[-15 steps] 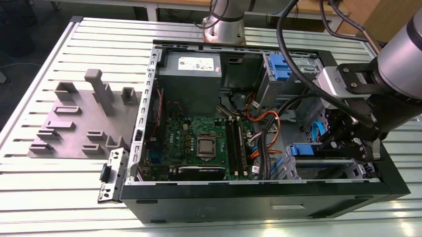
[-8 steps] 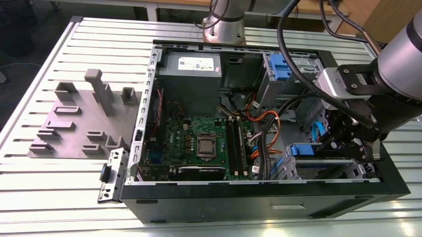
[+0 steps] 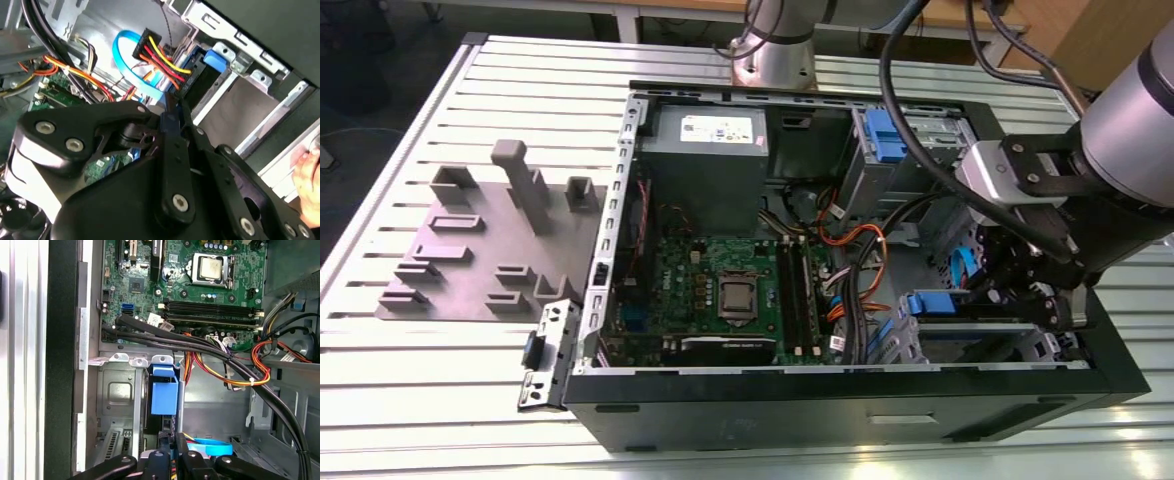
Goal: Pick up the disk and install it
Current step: 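Insert the second disk wire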
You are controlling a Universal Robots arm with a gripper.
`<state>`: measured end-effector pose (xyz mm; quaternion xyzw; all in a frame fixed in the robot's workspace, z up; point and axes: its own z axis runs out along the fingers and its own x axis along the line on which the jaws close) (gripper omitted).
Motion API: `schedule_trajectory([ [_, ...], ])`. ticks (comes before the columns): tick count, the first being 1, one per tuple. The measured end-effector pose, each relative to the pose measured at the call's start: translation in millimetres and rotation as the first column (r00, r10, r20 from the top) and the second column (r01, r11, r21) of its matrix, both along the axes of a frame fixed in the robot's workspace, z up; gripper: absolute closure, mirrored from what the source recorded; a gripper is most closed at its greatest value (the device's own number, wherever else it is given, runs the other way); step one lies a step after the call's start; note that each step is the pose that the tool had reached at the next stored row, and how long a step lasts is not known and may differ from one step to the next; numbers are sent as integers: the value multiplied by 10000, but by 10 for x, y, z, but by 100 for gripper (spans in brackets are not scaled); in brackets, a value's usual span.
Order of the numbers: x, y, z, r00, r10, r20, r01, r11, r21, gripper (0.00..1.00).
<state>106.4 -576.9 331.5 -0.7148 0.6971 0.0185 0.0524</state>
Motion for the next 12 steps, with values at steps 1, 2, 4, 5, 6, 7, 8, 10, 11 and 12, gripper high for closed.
schedule_trajectory([
  [1, 0, 0, 0, 10000, 0, 0, 0, 10000, -1, 84],
  [2, 0, 1, -4, 10000, 0, 0, 0, 10000, -1, 84],
  [4, 0, 0, -21, 10000, 0, 0, 0, 10000, 3, 84],
  [5, 0, 0, -26, 10000, 0, 0, 0, 10000, 1, 84],
  [6, 0, 0, -27, 10000, 0, 0, 0, 10000, 0, 84],
  [7, 0, 0, -27, 10000, 0, 0, 0, 10000, 0, 84],
  [8, 0, 0, -29, 10000, 0, 0, 0, 10000, 2, 84],
  [10, 0, 0, -31, 10000, 0, 0, 0, 10000, 5, 84],
  [11, 0, 0, -31, 10000, 0, 0, 0, 10000, 5, 84],
  [12, 0, 1, -33, 10000, 0, 1, 0, 10000, 12, 84],
])
